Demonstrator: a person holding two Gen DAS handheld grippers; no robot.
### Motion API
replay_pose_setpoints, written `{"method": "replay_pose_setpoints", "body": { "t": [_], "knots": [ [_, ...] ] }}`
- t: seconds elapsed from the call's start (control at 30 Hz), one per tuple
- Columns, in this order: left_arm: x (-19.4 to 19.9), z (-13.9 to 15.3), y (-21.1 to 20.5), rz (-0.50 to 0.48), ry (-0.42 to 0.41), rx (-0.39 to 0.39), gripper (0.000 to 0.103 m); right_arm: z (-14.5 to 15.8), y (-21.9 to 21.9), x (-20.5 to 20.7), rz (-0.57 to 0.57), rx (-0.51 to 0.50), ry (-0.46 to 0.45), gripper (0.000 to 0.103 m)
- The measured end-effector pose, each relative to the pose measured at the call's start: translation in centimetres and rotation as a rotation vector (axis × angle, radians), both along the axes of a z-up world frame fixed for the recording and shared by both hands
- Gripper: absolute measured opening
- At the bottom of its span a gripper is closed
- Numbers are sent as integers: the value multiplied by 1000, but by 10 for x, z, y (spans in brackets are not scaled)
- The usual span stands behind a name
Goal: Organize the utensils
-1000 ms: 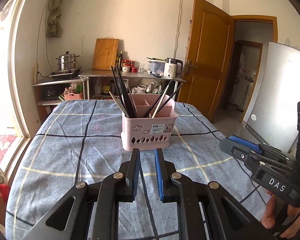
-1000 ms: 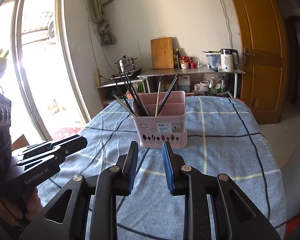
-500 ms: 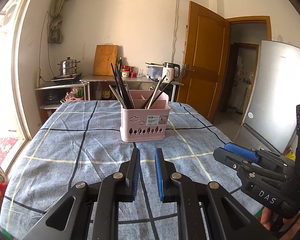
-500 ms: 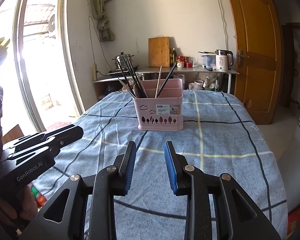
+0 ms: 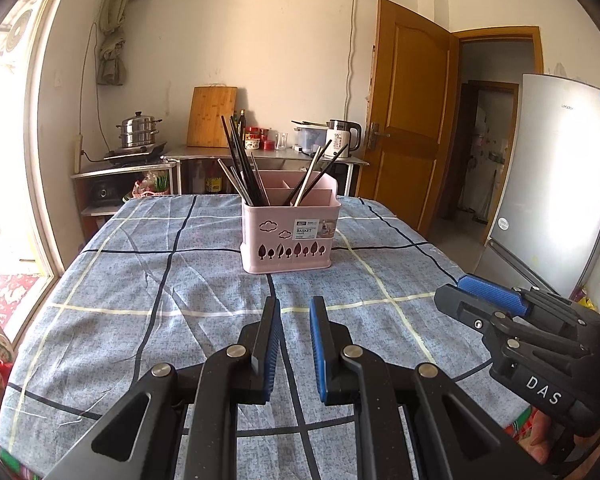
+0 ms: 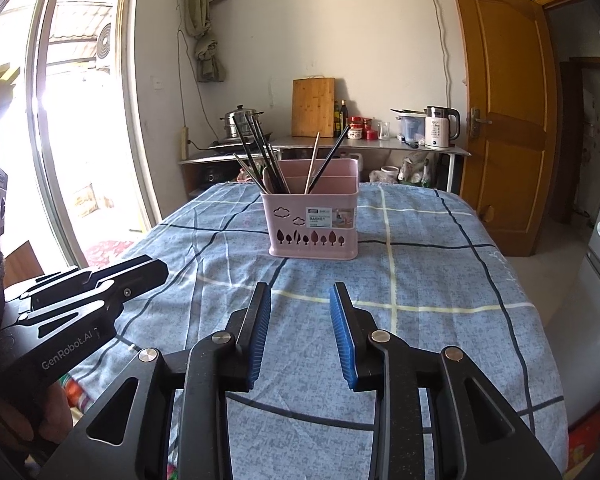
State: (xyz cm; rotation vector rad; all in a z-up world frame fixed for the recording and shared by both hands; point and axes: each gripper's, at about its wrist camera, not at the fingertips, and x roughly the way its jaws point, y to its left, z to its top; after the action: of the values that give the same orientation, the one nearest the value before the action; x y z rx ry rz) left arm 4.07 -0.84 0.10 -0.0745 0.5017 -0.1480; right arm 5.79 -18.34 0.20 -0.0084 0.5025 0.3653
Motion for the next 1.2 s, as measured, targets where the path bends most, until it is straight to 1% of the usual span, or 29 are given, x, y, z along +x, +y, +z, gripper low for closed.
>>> {"method": "replay_pose_setpoints", "body": {
  "t": [0.43,1.2],
  "knots": [
    [0,-2,-3,6,1,10,14,-1,-4,0,-19,6,4,32],
    [-1,-1,-4,5,6,24,14,1,-2,0,-14,1,6,32]
  ]
}}
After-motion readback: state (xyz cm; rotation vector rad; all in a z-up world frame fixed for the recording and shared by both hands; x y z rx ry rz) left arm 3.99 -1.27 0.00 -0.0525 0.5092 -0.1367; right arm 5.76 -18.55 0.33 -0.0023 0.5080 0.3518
